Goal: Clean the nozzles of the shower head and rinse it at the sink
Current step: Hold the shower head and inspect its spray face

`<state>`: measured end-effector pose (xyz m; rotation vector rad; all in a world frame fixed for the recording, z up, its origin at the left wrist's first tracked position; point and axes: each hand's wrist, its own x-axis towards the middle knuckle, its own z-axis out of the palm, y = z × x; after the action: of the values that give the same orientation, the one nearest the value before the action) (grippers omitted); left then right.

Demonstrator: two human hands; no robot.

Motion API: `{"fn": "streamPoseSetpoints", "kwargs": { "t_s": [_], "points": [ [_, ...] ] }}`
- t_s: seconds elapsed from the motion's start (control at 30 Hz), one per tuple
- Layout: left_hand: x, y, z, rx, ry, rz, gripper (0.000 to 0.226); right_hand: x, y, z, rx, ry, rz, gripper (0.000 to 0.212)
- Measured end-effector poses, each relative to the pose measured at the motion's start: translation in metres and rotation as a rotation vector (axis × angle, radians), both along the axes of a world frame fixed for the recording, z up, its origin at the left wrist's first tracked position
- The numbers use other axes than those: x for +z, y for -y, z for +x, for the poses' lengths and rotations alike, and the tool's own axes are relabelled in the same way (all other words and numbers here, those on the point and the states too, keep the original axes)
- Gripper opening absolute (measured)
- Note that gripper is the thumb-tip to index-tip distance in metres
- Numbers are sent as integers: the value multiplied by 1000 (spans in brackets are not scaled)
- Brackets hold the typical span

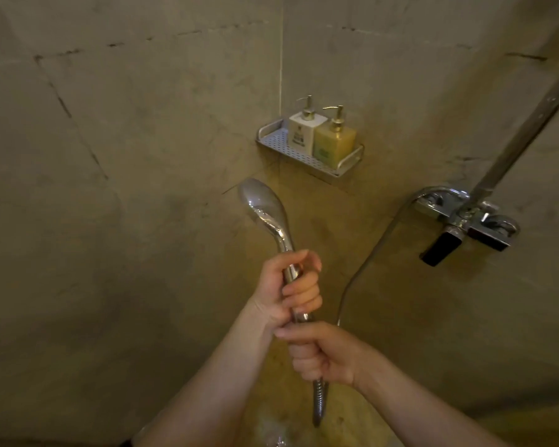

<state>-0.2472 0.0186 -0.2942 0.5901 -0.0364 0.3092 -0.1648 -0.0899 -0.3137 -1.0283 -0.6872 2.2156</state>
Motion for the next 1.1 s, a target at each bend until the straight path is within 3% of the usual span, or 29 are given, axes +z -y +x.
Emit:
{"fn": "streamPoseSetpoints", "kwargs": {
  "t_s": [0.13, 0.33, 0.5, 0.73, 0.9, 0.97, 1.1],
  "points": [
    [7, -6, -5, 60, -145, 0, 34, 5, -8, -8, -107, 77, 47, 39],
    [24, -4, 15, 276, -324, 42, 45, 19, -16, 3, -178, 358, 67, 50],
    [38, 3, 40, 417, -435, 63, 48, 31, -12, 24, -260, 413, 96, 56],
    [40, 20, 59, 610, -569, 56, 45, 20, -4, 37, -368, 504, 152, 40],
    [38, 34, 77, 952, -795, -2, 43, 8, -5, 38, -532, 821, 372, 31],
    [38, 39, 83, 1116, -854, -40, 38, 5, -3, 41, -543, 998, 456, 36],
    [35, 51, 85, 1126, -912, -126, 32, -6, 8, 47, -580, 1269, 513, 40]
  ]
}}
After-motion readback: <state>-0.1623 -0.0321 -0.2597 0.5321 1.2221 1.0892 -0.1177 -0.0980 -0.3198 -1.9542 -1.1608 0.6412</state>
